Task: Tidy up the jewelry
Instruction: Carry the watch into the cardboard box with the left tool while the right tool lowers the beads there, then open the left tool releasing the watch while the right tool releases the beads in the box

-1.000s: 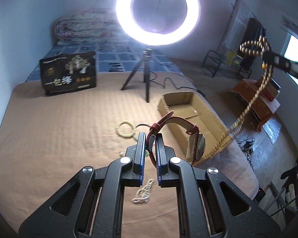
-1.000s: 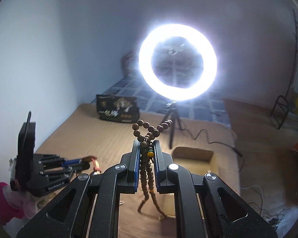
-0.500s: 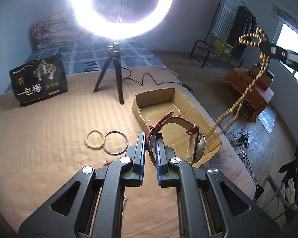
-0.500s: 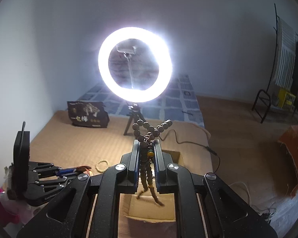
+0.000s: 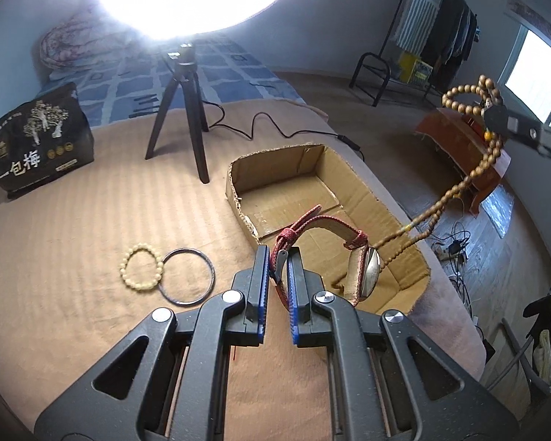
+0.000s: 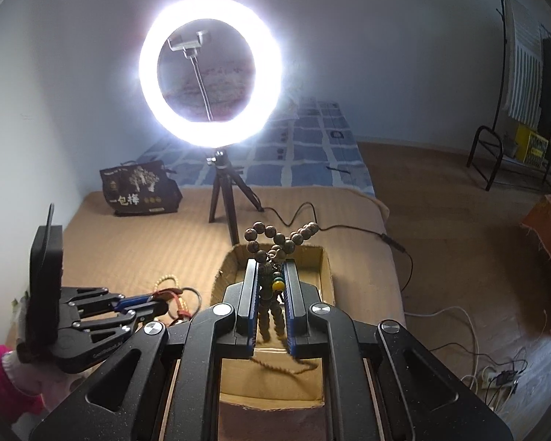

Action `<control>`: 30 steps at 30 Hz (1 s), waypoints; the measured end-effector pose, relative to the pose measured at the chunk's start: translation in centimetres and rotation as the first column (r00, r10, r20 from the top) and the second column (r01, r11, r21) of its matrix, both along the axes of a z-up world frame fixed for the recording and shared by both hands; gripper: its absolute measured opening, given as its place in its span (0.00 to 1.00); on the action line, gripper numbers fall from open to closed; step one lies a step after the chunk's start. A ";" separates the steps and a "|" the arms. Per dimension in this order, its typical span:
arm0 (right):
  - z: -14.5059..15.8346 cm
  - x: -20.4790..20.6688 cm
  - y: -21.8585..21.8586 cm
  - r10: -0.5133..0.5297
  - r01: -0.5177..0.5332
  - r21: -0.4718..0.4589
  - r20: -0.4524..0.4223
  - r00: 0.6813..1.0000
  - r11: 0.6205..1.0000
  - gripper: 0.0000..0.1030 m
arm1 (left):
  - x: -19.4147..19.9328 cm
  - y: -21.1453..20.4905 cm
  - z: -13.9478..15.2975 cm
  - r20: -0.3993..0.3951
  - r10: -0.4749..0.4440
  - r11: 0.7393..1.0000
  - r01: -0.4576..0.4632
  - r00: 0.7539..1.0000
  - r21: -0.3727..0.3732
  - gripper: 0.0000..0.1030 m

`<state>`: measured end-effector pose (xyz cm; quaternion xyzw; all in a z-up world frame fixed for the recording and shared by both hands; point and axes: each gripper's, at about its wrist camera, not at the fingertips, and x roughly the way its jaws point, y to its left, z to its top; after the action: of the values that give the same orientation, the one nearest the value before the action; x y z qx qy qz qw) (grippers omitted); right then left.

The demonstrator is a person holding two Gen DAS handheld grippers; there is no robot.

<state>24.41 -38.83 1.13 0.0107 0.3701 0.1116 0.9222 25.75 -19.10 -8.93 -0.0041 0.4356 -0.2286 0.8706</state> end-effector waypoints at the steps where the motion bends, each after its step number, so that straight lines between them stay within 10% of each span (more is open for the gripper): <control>1: -0.4 0.0 -0.1 0.002 -0.002 -0.001 -0.008 1.000 1.000 0.10 | 0.3 -0.4 -0.4 -0.004 -0.001 1.000 0.001 1.000 0.004 0.07; 26: -11.4 0.3 -1.2 -0.017 0.016 -0.005 -0.217 0.976 1.000 0.14 | 4.6 -3.8 -5.7 -0.086 0.008 1.000 -0.007 0.996 0.020 0.09; 30: -11.0 0.1 -1.2 -0.035 0.031 -0.022 -0.209 0.977 0.999 0.43 | 4.4 -3.7 -5.3 -0.079 0.003 1.000 -0.002 0.997 0.007 0.19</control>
<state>24.46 -39.99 -9.89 0.0200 0.4658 0.0909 0.8800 30.15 -22.81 -14.25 -0.0105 0.4707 -0.2255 0.8529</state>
